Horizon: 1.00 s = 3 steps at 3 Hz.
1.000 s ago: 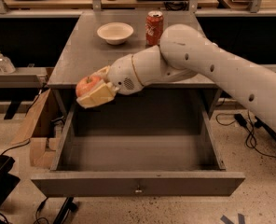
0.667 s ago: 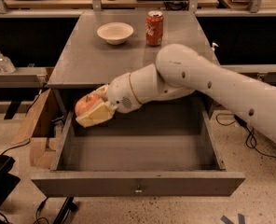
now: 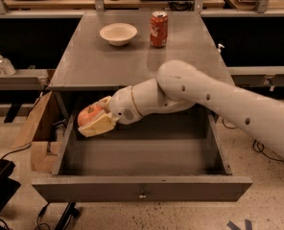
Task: Place apple into top drawer
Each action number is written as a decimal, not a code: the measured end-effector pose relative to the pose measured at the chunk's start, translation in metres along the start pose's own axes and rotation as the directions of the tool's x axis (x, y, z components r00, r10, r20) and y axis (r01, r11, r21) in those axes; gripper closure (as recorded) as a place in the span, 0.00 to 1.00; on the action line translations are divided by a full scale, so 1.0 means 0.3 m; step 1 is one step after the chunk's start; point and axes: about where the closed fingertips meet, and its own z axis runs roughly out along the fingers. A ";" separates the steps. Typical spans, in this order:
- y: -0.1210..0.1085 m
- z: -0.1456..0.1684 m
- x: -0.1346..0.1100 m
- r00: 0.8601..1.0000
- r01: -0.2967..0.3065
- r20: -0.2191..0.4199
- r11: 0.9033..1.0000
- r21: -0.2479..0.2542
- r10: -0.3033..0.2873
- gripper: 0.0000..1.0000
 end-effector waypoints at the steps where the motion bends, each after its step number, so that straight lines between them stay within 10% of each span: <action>1: -0.074 0.083 0.161 0.996 -0.025 0.088 1.000 0.019 0.023 1.00; 3: -0.206 0.140 0.417 0.997 0.060 0.049 0.994 0.092 -0.065 1.00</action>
Offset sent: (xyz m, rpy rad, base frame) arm 0.0553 -0.0277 -0.1553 0.0540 -0.1217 -0.1149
